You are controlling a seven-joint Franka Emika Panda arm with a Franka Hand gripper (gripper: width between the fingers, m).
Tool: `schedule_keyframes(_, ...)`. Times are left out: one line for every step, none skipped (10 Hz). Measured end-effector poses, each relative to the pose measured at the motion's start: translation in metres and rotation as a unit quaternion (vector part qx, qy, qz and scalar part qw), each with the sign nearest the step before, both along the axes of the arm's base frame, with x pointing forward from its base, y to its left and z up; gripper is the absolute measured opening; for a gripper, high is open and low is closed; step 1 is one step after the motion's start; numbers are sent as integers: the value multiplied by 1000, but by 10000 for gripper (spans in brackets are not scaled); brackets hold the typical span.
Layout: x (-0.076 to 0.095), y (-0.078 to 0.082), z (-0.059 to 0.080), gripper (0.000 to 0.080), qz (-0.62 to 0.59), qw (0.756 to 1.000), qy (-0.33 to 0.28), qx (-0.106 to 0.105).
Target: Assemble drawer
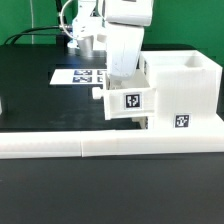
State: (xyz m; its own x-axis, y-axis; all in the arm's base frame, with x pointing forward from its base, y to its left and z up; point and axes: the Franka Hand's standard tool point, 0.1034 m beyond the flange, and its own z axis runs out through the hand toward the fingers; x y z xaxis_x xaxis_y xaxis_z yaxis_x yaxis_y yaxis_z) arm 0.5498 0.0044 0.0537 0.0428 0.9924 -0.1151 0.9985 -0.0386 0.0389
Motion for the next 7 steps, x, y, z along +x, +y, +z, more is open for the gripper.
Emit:
schedule_keyframes(1,1,1,359,1,1000,-1,0)
schedule_keyframes(2,2,2,359,2,1000,-2,0)
schedule_keyframes(3,3,3,541,2,1000,-1,-1)
schedule_keyframes(6,4,7,619,2,1000,0,-3)
schedule_keyframes(7,2,13,619,1,1000,2,-7)
schedule_keyframes(8,-1,23,643,-1,1000,4,-12)
schedule_keyframes(9,-4,37,643,-3,1000,4,-19)
